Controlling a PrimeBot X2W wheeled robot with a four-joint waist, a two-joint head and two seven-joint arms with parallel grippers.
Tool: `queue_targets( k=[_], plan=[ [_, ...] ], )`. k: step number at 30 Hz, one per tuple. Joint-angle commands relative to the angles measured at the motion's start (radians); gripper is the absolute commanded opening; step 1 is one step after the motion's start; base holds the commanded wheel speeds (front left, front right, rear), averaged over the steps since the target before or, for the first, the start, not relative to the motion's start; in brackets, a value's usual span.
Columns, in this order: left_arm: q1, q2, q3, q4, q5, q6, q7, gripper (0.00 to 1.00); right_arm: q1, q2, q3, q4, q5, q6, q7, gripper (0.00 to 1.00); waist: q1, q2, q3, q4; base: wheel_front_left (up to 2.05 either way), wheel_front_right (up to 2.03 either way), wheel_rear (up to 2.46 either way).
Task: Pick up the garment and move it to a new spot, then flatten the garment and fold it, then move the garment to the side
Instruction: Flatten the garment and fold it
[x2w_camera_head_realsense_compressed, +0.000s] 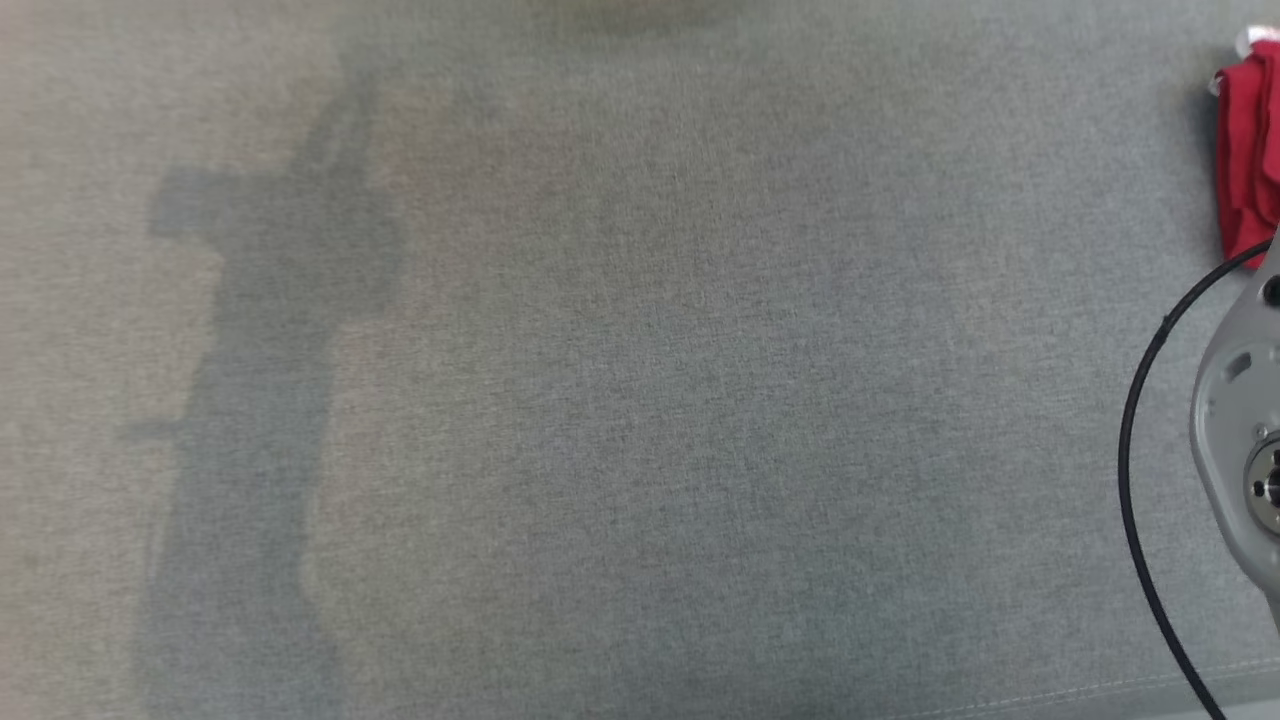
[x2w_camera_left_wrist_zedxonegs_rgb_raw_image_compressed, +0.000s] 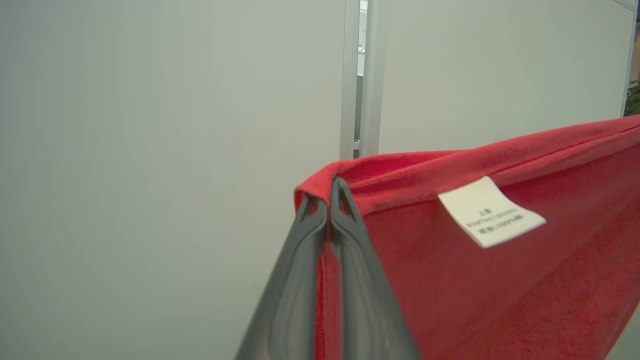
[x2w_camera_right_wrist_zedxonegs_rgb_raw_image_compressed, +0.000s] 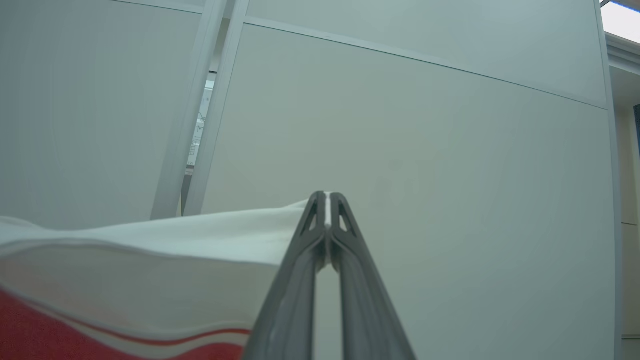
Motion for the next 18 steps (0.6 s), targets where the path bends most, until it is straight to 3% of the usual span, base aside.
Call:
queue_targets(
  k=[1, 4, 8, 13, 18],
  plan=[
    [0.022, 0.001, -0.008, 0.013, -0.019, -0.002, -0.007, 0.00, 0.046, -0.004, 0.006, 0.003, 0.031, -0.002, -0.005, 0.00, -0.0001, 0.0000, 0.078, -0.028, 0.00, 0.00, 0.00],
    [0.093, 0.002, 0.005, 0.013, -0.010, -0.001, -0.007, 0.00, 0.143, -0.004, 0.036, -0.048, 0.101, -0.002, -0.006, 0.00, -0.0001, 0.0000, 0.077, -0.034, 0.00, 0.00, 0.00],
    [0.280, -0.042, 0.053, 0.008, -0.001, -0.001, -0.007, 0.00, 0.387, -0.006, 0.075, -0.119, 0.191, -0.002, -0.006, 0.00, -0.0001, 0.0000, 0.058, -0.040, 0.00, 0.00, 0.00],
    [0.565, -0.133, 0.114, 0.029, -0.006, 0.000, -0.007, 0.00, 0.757, -0.005, 0.110, -0.178, 0.308, -0.002, -0.007, 0.00, -0.0001, 0.0000, 0.011, -0.042, 0.00, 0.00, 0.00],
    [0.780, -0.217, 0.157, 0.066, -0.010, 0.000, -0.007, 0.00, 1.027, -0.005, 0.107, -0.195, 0.400, -0.002, -0.007, 0.00, -0.0001, 0.0000, -0.042, -0.044, 0.00, 0.00, 0.00]
  ],
)
